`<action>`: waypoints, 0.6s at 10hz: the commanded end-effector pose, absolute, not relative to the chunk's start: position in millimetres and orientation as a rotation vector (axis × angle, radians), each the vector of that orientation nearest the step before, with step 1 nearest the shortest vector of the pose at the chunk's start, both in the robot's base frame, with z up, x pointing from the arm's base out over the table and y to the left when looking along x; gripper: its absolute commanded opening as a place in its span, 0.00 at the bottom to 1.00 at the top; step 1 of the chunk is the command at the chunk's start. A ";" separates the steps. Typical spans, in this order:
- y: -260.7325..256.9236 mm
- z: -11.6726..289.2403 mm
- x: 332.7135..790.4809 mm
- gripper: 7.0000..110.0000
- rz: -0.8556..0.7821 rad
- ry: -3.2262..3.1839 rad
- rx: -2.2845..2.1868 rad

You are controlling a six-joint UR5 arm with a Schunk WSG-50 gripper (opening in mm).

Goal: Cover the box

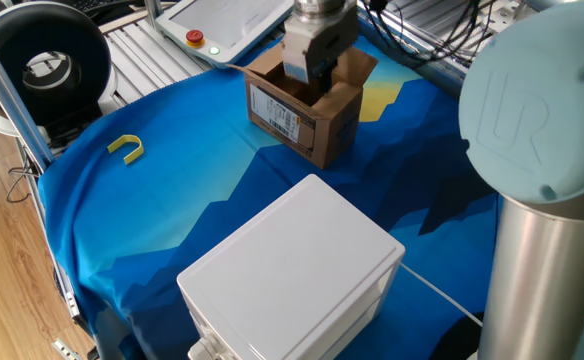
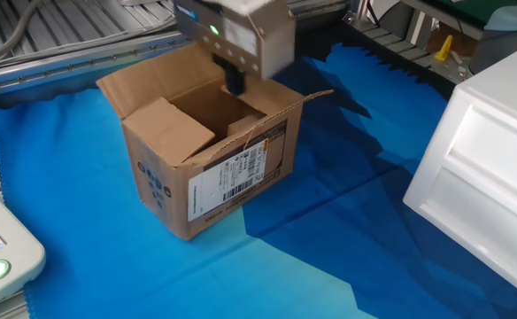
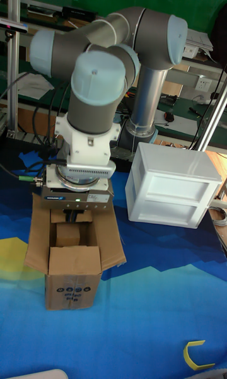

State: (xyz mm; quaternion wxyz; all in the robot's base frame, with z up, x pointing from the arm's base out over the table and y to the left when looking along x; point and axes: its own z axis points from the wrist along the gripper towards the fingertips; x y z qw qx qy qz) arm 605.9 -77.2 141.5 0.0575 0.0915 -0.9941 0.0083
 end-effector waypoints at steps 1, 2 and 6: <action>-73.0 168.7 653.0 0.00 -0.013 -3.127 0.302; -69.9 163.9 674.2 0.00 -0.017 -3.168 0.296; -35.5 147.6 732.9 0.00 -0.074 -3.284 0.239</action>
